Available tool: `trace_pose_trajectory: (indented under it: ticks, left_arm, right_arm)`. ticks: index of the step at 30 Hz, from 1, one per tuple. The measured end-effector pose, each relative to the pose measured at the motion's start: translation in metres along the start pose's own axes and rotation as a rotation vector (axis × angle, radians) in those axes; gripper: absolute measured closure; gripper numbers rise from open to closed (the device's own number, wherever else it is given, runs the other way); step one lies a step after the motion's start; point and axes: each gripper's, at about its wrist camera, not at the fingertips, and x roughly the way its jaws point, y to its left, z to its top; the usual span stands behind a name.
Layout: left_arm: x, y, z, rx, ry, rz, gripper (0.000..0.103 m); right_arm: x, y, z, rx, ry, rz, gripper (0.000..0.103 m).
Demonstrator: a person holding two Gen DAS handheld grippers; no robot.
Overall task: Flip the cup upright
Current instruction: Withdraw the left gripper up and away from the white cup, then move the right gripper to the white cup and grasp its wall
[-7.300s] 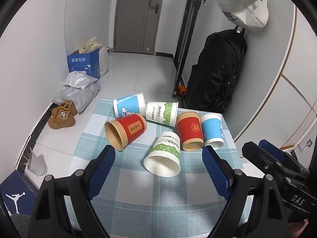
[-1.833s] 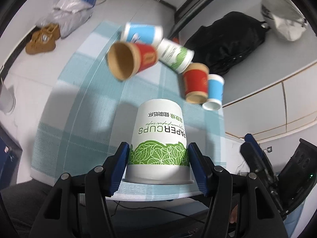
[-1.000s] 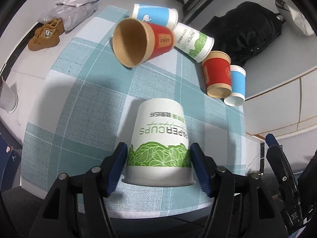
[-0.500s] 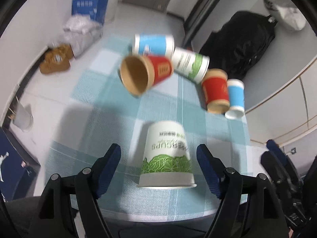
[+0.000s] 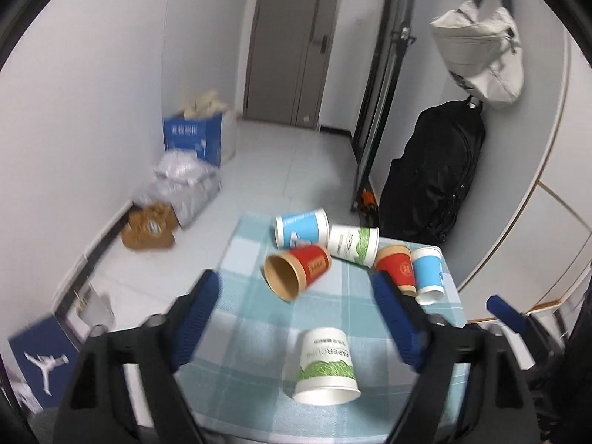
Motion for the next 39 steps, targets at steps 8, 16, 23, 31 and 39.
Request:
trace_pose_trajectory:
  ticks: [8,16,23,31,39]
  left_arm:
    - [0.011,-0.008,-0.017,0.042,-0.04,0.024,0.012]
    - [0.005,-0.001,-0.015,0.005,-0.059,0.032,0.012]
    - [0.009,0.007,-0.013,-0.046,-0.026,0.026,0.012]
    - [0.009,0.009,-0.013,-0.059,-0.019,0.021,0.012]
    - [0.008,0.017,-0.012,-0.083,-0.015,0.029,0.012]
  right_arm:
    - [-0.006,0.011,0.004,-0.017,-0.048,0.042,0.013]
    - [-0.001,0.016,0.0,-0.051,-0.027,0.046,0.013]
    - [0.003,0.018,0.0,-0.045,-0.013,0.052,0.013]
    - [0.001,0.023,0.001,-0.053,-0.014,0.058,0.013]
    - [0.008,0.03,-0.003,-0.079,0.026,0.079,0.013]
